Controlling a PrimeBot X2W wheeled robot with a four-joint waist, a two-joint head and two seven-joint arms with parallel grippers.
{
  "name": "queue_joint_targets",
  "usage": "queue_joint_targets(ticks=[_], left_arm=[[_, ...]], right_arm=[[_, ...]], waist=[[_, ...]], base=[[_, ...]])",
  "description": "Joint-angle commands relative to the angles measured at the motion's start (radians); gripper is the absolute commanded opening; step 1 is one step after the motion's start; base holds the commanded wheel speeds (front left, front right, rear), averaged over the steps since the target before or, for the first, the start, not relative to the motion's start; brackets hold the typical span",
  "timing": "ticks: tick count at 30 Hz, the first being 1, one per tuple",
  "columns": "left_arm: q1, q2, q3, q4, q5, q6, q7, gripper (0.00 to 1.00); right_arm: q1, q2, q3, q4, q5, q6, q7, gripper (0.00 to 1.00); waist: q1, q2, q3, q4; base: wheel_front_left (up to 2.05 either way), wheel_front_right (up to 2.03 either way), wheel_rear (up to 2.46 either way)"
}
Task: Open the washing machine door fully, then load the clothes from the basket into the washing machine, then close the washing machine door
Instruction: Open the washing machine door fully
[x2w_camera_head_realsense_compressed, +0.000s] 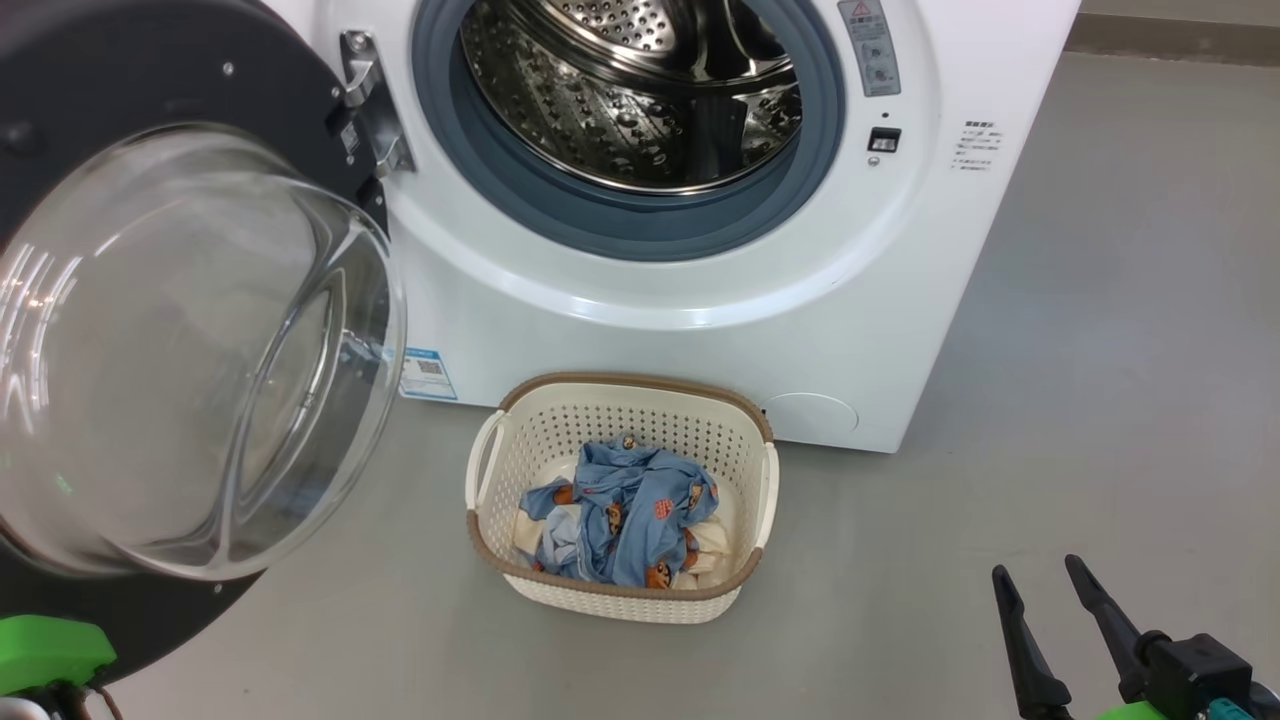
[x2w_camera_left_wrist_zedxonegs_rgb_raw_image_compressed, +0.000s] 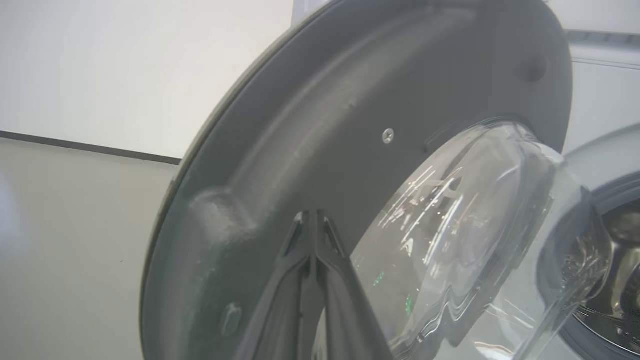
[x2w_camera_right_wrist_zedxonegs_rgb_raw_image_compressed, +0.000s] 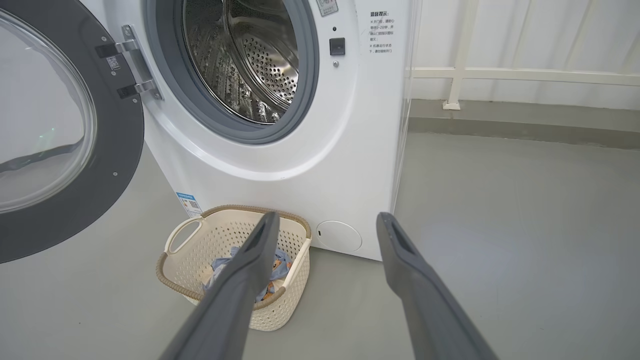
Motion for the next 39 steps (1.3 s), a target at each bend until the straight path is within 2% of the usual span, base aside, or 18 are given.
queue_joint_targets(ticks=[1,2,3,5,6,12,17,29,32,39], left_arm=[[-0.001,0.021,0.023,-0.062,0.019,-0.004,-0.006,0.18],[0.01,0.015,0.017,-0.095,0.025,-0.005,-0.006,0.3],[0.02,0.01,0.008,-0.126,0.029,-0.009,-0.006,0.47],[0.04,0.001,-0.015,-0.187,0.037,-0.016,-0.006,0.91],[0.051,-0.003,-0.027,-0.216,0.041,-0.018,-0.006,1.0],[0.111,-0.017,-0.135,-0.346,0.05,-0.033,-0.006,1.0],[0.138,-0.02,-0.208,-0.367,0.04,-0.051,-0.006,1.0],[0.228,-0.022,-0.311,-0.177,0.055,-0.166,-0.006,1.0],[0.249,-0.022,-0.309,-0.141,0.027,-0.174,-0.006,1.0],[0.321,-0.022,-0.298,-0.099,-0.018,-0.158,-0.006,1.0]], right_arm=[[-0.02,-0.01,0.031,-0.019,0.006,0.006,-0.012,1.0],[-0.021,-0.009,0.035,-0.018,0.006,0.006,-0.012,1.0],[-0.022,-0.009,0.036,-0.018,0.006,0.006,-0.012,1.0],[-0.022,-0.01,0.036,-0.019,0.007,0.006,-0.012,1.0],[-0.022,-0.01,0.038,-0.019,0.007,0.006,-0.012,1.0],[-0.021,-0.008,0.04,-0.017,0.007,0.006,-0.012,1.0],[-0.026,-0.003,0.049,-0.02,0.006,0.006,-0.012,1.0],[-0.046,0.002,0.073,-0.027,0.003,0.006,-0.012,1.0],[-0.046,0.002,0.074,-0.029,0.003,0.006,-0.012,1.0],[-0.037,0.004,0.069,-0.039,0.003,0.006,-0.012,1.0]], waist=[[0.0,-0.0001,-0.005,-0.009],[0.0,-0.0001,-0.007,-0.014],[0.0,-0.0001,-0.008,-0.018],[0.0,-0.0001,-0.011,-0.026],[0.0,-0.0001,-0.013,-0.032],[0.0,-0.0001,-0.018,-0.068],[0.0,-0.0001,-0.016,-0.098],[0.0,-0.0001,-0.011,-0.214],[0.0,-0.0001,-0.014,-0.239],[0.0,-0.0001,-0.03,-0.283]], base=[[0.0,0.0,0.0],[0.0,0.0,0.0],[0.0,0.0,0.0],[0.0,0.0,0.0],[0.0,0.0,0.0],[0.0,0.0,0.0],[0.0,0.0,0.0],[0.0,0.0,0.0],[0.0,0.0,0.0],[0.0,0.0,0.0]])
